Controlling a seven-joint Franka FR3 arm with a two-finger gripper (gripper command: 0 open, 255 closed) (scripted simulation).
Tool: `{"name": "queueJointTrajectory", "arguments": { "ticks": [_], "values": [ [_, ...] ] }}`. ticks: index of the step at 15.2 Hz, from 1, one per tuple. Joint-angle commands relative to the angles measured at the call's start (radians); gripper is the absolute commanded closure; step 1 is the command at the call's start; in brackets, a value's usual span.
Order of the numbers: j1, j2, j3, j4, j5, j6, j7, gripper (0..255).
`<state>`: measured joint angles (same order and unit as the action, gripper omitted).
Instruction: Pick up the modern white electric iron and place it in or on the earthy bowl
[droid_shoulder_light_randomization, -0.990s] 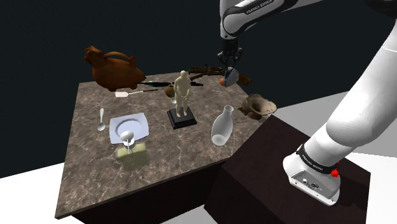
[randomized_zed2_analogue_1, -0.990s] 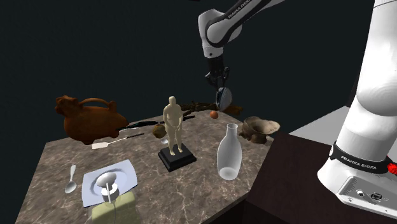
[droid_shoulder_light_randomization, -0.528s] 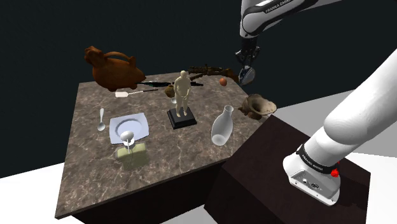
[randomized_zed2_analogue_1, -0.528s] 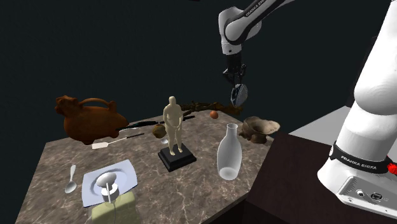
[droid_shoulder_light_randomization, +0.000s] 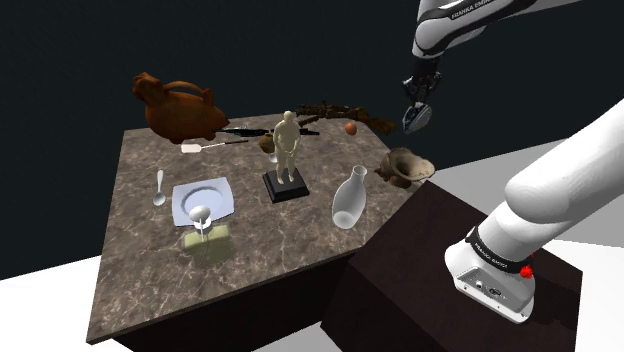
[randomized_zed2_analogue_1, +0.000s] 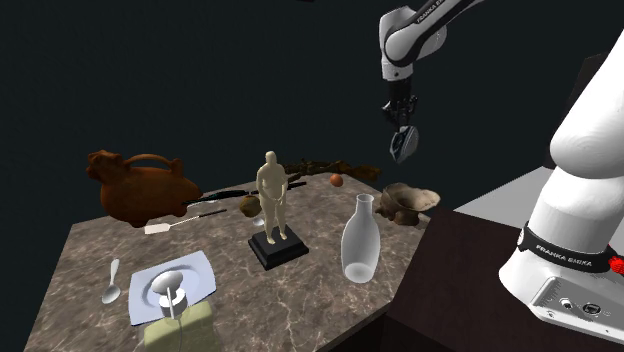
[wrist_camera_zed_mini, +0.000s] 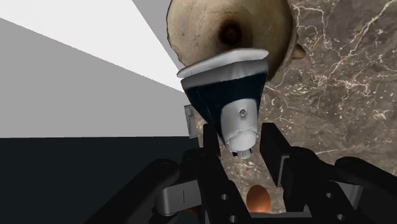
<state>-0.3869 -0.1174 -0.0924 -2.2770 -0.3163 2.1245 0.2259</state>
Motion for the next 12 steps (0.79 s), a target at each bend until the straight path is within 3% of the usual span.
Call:
{"name": "queueJointTrajectory", "arguments": {
  "ticks": [1,12],
  "values": [
    [-0.020,-0.022,-0.024,-0.020,-0.008,0.010,-0.039,255],
    [-0.037,0.043,-0.043,-0.090,-0.036,0.147,-0.022,255]
  ]
}}
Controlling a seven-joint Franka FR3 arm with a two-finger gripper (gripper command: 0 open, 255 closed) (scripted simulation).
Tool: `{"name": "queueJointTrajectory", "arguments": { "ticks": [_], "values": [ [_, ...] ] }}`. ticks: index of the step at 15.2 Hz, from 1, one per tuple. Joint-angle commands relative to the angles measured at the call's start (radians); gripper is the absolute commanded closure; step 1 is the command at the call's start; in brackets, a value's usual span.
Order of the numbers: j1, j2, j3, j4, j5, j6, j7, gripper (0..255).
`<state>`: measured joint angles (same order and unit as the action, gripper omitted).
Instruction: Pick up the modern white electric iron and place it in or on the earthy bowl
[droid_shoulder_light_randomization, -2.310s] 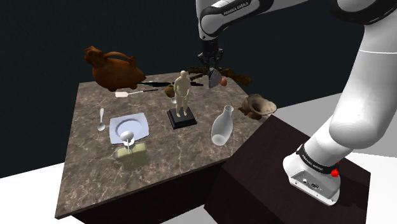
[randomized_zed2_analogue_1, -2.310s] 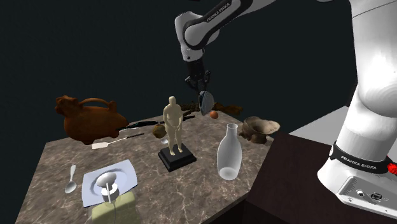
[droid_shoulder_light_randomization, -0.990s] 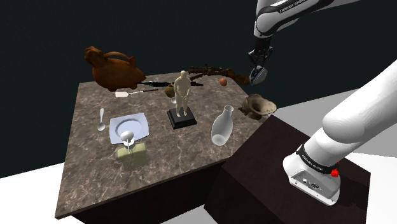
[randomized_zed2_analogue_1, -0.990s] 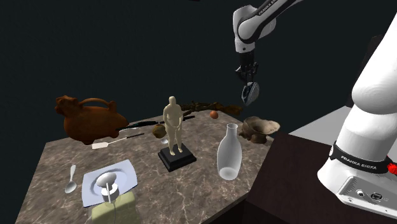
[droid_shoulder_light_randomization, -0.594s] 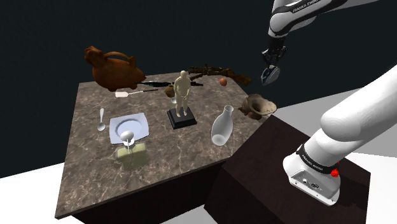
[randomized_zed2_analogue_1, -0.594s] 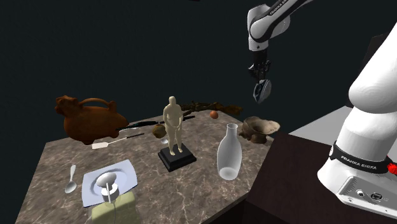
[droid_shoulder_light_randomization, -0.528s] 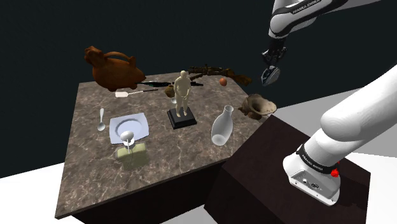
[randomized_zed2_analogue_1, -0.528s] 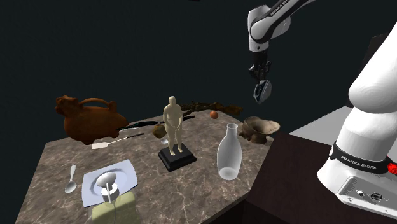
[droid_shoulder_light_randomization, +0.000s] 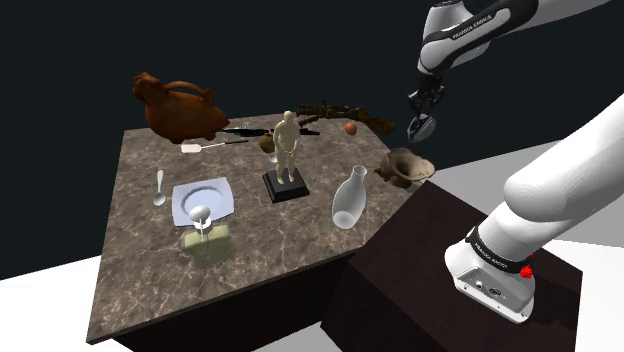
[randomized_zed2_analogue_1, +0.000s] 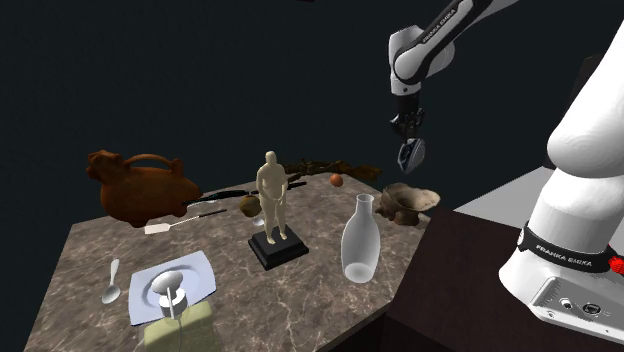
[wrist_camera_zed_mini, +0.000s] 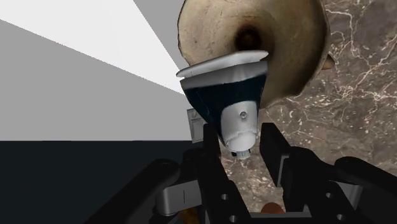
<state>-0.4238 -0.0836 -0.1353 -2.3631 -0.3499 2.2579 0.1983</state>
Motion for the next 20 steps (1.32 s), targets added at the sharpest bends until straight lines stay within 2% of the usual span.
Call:
{"name": "queueJointTrajectory", "arguments": {
  "ticks": [1,11,19,20],
  "values": [
    [-0.001,0.018,0.000,-0.009,-0.005,0.028,0.009,255],
    [-0.007,0.117,-0.006,-0.048,-0.037,0.161,0.054,255],
    [-0.007,0.119,-0.007,-0.049,-0.038,0.165,0.056,255],
    [-0.007,0.119,-0.007,-0.049,-0.038,0.165,0.056,0]
  ]
}}
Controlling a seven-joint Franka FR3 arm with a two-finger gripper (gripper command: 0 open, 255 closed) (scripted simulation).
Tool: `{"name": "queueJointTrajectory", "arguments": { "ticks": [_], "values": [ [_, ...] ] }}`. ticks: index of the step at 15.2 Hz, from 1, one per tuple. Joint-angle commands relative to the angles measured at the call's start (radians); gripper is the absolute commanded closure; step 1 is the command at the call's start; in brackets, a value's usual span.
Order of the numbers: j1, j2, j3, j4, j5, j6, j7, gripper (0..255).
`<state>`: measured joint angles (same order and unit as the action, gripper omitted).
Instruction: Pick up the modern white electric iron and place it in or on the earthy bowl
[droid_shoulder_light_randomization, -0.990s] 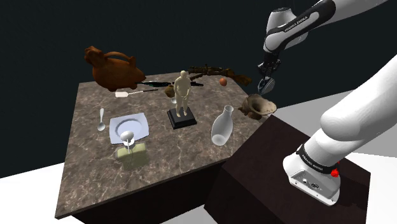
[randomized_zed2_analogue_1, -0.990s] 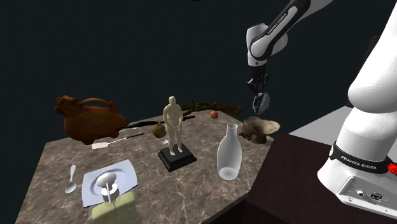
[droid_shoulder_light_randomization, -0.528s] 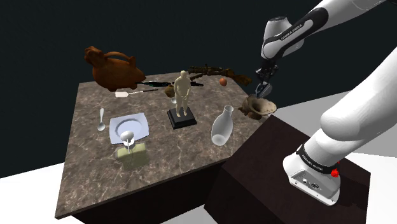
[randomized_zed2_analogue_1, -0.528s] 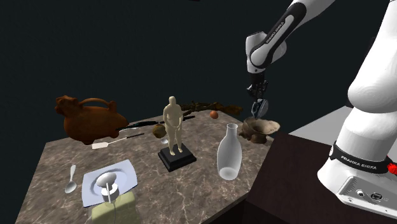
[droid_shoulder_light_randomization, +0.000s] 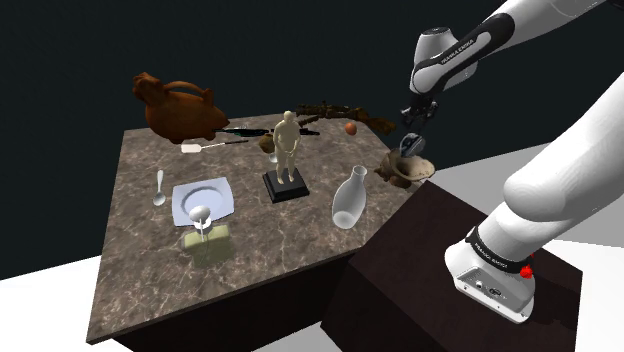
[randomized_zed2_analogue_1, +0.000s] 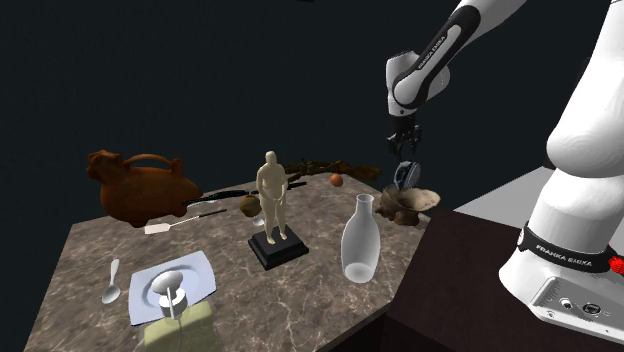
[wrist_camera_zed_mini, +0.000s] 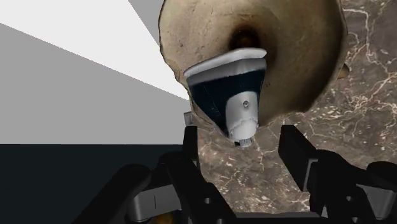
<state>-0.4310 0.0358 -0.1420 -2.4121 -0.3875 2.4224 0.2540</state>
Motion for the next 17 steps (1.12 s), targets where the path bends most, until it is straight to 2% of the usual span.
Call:
{"name": "queueJointTrajectory", "arguments": {
  "ticks": [1,5,9,17],
  "values": [
    [0.000,0.000,0.000,0.000,0.000,0.000,0.000,0],
    [0.000,0.000,0.000,0.000,0.000,0.000,0.000,0],
    [0.019,-0.092,0.019,0.035,0.033,-0.130,-0.018,0],
    [0.019,-0.092,0.019,0.035,0.033,-0.130,-0.018,0]
  ]
}}
